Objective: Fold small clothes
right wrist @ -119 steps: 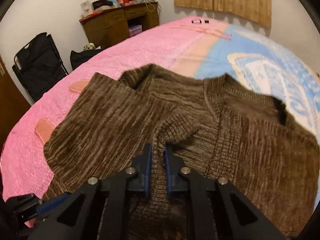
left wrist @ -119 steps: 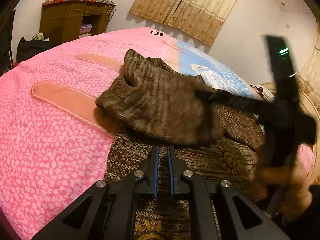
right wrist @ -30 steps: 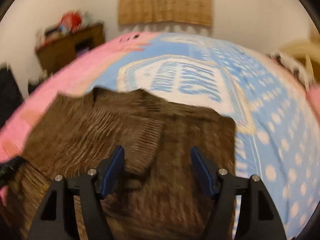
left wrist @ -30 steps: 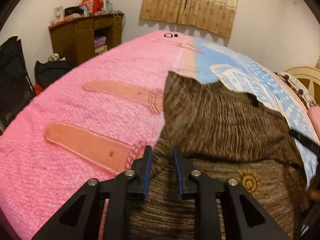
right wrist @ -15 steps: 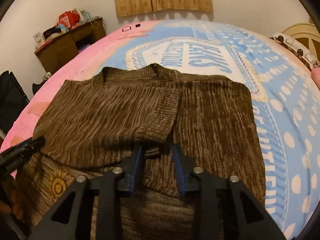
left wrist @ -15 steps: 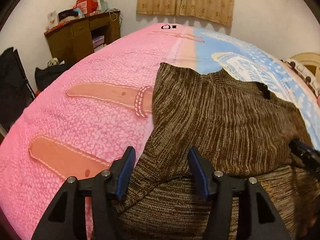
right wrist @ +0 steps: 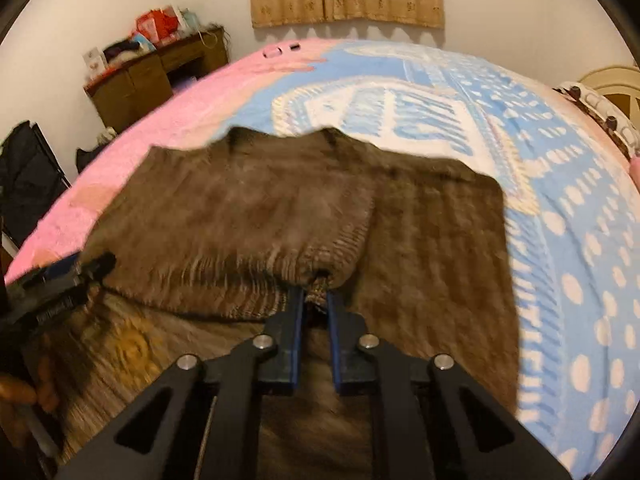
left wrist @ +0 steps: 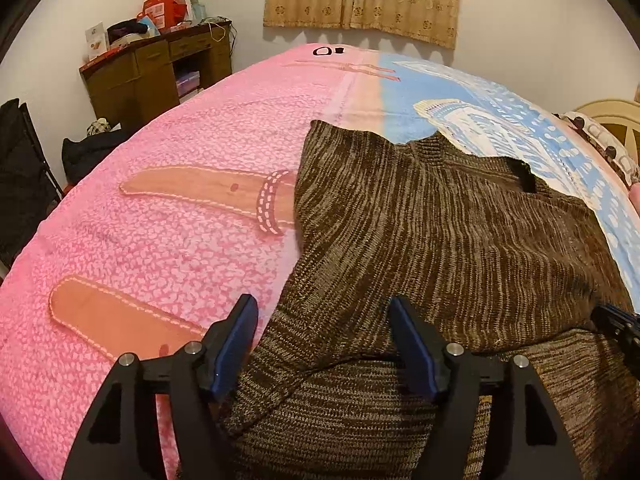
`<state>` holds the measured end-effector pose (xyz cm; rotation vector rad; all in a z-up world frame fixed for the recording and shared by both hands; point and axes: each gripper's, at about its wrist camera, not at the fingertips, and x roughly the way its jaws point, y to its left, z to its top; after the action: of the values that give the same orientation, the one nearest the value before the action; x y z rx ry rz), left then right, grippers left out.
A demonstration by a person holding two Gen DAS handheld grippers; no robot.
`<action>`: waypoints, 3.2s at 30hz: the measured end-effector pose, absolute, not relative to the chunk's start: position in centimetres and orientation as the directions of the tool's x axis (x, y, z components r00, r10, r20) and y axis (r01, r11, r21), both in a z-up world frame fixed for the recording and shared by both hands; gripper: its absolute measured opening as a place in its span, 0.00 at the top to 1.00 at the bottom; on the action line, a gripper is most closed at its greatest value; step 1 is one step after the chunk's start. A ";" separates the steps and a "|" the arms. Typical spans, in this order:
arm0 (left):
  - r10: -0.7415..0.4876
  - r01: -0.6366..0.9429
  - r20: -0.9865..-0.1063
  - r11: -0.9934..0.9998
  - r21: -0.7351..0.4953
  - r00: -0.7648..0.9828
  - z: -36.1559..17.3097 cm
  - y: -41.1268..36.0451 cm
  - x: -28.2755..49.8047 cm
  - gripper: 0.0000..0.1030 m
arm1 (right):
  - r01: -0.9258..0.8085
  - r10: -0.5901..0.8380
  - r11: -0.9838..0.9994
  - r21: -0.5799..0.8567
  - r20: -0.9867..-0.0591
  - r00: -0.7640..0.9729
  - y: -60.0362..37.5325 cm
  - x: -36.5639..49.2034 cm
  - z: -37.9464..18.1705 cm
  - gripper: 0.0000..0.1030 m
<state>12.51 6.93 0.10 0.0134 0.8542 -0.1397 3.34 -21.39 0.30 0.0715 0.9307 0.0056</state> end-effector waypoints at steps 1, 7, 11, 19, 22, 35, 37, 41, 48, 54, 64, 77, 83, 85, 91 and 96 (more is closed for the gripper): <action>-0.115 0.131 -0.753 0.991 -0.039 0.648 0.1 6.8 12.5 0.32 | 0.029 0.022 0.998 0.049 -0.801 0.598 -21.7 3.1 0.0 0.87; -0.102 0.133 -0.759 0.991 -0.021 0.643 1.9 8.6 10.3 0.32 | 0.071 -0.032 0.997 0.020 -0.750 0.661 -22.6 1.0 1.7 0.75; -0.091 0.064 -0.757 0.996 -0.066 0.647 2.7 11.6 8.1 0.32 | -0.002 0.036 0.999 0.050 -0.671 0.741 -20.2 0.9 4.0 0.75; -0.156 0.081 -0.701 0.987 -0.140 0.695 4.7 20.0 1.9 0.32 | -0.019 0.034 0.999 0.028 -0.777 0.629 -18.9 5.0 0.5 0.53; -0.220 0.166 -0.689 0.975 -0.145 0.691 4.6 21.7 -0.9 0.31 | -0.003 0.084 0.993 0.115 -0.710 0.699 -20.4 0.8 3.5 0.52; -0.407 0.392 -0.709 0.898 -0.197 0.576 1.9 19.9 -5.7 0.31 | 0.151 -0.082 0.987 0.058 -0.624 0.777 -25.5 -20.9 5.5 0.21; -0.359 0.371 -0.710 0.917 -0.147 0.606 3.2 18.7 -4.2 0.31 | 0.159 -0.055 0.981 0.106 -0.640 0.766 -25.5 -20.4 4.9 0.22; -0.314 0.372 -0.700 0.925 -0.075 0.641 4.5 15.8 -1.2 0.31 | 0.065 0.081 0.978 0.200 -0.646 0.759 -23.5 -17.0 4.8 0.41; -0.171 0.356 -0.720 0.928 0.112 0.672 2.4 11.0 4.5 0.31 | -0.234 0.285 0.958 0.165 -0.603 0.745 -15.4 -3.0 8.5 0.27; -0.140 0.254 -0.748 0.966 0.040 0.649 0.5 11.6 9.1 0.31 | -0.378 0.346 0.919 0.110 -0.685 0.641 -9.1 14.0 6.7 0.27; -0.170 0.219 -0.736 0.975 -0.030 0.655 0.3 12.0 12.3 0.31 | -0.445 0.322 0.892 0.075 -0.795 0.513 -2.7 25.9 -0.2 0.60; -0.249 0.007 -0.677 0.941 -0.339 0.693 0.1 18.2 11.7 0.93 | -0.455 0.460 0.862 0.224 -0.722 0.517 -0.2 26.7 1.0 0.92; -0.342 0.177 -0.621 0.933 -0.313 0.705 2.8 15.6 11.1 0.93 | -0.419 0.514 0.852 0.314 -0.652 0.557 -3.5 25.0 2.4 0.75; -0.365 0.224 -0.601 0.928 -0.299 0.711 3.9 14.1 11.1 0.93 | -0.399 0.498 0.866 0.300 -0.584 0.642 -5.8 22.9 4.6 0.55; -0.278 0.194 -0.693 0.961 -0.199 0.665 1.7 11.7 12.9 0.93 | -0.403 0.449 0.886 0.230 -0.641 0.622 -8.4 18.3 5.5 0.57; -0.283 0.174 -0.703 0.959 -0.225 0.652 0.1 12.9 11.7 0.93 | -0.436 0.356 0.894 0.103 -0.755 0.550 -5.7 17.1 1.1 0.57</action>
<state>11.72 12.94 0.07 -0.1424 0.8212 -0.2603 17.07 -5.75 1.10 -0.1007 0.8700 0.4698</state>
